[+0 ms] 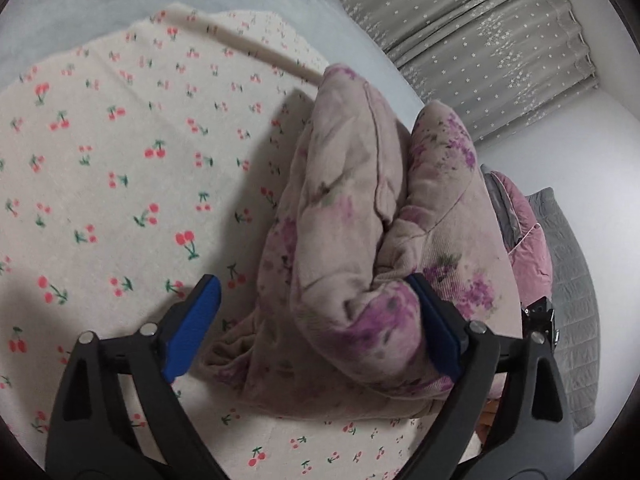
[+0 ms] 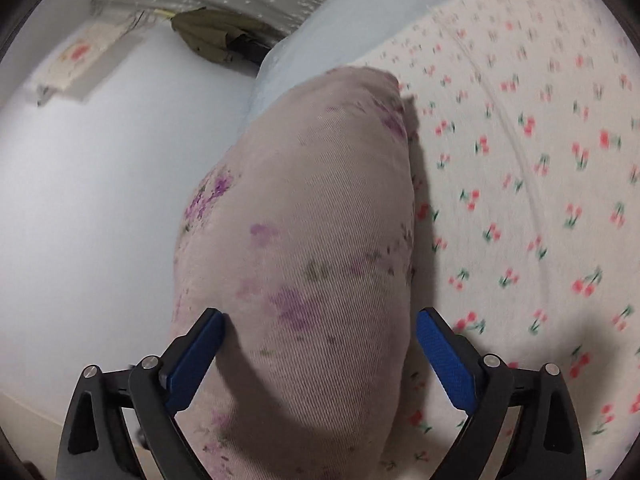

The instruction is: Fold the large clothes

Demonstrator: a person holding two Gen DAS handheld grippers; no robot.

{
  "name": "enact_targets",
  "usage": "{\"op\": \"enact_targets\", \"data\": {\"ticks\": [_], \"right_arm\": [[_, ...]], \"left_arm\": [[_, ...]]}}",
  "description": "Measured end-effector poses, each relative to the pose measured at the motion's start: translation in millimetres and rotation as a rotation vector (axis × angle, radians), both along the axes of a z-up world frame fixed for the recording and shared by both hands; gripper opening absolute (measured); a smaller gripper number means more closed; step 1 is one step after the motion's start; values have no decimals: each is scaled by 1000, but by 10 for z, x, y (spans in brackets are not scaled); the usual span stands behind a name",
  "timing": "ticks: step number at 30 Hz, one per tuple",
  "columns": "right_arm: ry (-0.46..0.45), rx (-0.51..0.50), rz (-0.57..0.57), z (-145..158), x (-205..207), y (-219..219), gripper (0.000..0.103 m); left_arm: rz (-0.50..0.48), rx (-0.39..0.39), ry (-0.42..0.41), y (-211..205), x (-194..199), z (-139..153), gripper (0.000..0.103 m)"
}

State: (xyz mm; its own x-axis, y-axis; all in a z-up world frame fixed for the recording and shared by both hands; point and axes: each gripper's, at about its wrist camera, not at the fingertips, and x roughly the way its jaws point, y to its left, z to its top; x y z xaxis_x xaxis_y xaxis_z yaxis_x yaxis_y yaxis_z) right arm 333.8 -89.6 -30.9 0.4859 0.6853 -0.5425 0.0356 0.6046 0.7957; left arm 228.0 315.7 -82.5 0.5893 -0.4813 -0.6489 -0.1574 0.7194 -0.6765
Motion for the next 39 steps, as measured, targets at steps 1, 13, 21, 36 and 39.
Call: {"op": "enact_targets", "data": {"ticks": [1,13,21,36,39], "right_arm": [[2,0,-4,-18,0,-2,103],[-56,53,41,-209,83,81,102],[-142,-31,51,43,-56,155,82],[-465,67,287,815,-361,1544,71],[-477,114,366,726,-439,2061,71]], "left_arm": [[-1,-18,8,4,14,-39,95],[6,-58,-47,-169,35,-12,42],[32,-67,-115,-112,-16,150,29],[201,-44,-548,1186,-1056,1280,28],[272,17,-532,1647,-1381,1229,30]]}}
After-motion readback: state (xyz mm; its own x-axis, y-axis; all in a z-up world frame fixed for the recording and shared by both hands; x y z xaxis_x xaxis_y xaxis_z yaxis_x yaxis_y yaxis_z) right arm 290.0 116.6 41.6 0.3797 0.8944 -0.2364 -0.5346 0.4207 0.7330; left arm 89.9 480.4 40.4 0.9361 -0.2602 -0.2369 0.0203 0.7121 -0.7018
